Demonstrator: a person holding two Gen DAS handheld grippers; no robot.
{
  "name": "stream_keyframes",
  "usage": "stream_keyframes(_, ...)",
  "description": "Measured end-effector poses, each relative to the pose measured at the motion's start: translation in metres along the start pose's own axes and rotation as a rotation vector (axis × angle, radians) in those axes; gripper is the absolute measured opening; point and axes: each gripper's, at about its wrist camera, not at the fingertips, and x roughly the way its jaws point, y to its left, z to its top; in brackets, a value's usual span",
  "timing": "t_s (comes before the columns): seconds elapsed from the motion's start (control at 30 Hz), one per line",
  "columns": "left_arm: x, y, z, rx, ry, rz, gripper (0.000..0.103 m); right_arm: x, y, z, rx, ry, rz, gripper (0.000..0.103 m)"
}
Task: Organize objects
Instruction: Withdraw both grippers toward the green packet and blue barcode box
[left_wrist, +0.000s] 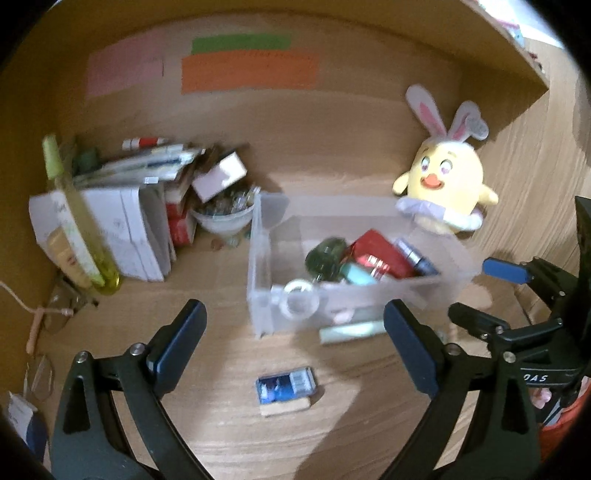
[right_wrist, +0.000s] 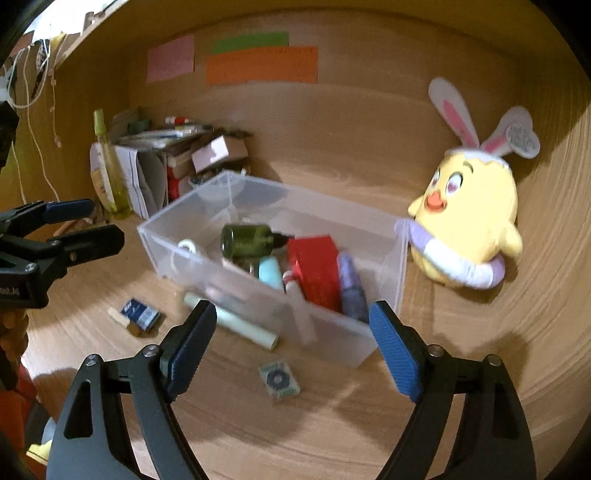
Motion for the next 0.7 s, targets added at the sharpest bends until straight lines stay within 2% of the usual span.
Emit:
stream_keyframes(0.43, 0.026, 0.022, -0.044, -0.023, 0.136, 0.044, 0.098, 0.029, 0.005, -0.038, 0.004, 0.156, 0.052, 0.083)
stream_keyframes(0.7, 0.038, 0.028, -0.066, -0.036, 0.211, 0.051, 0.098, 0.046, 0.002, -0.045, 0.014, 0.199, 0.058, 0.081)
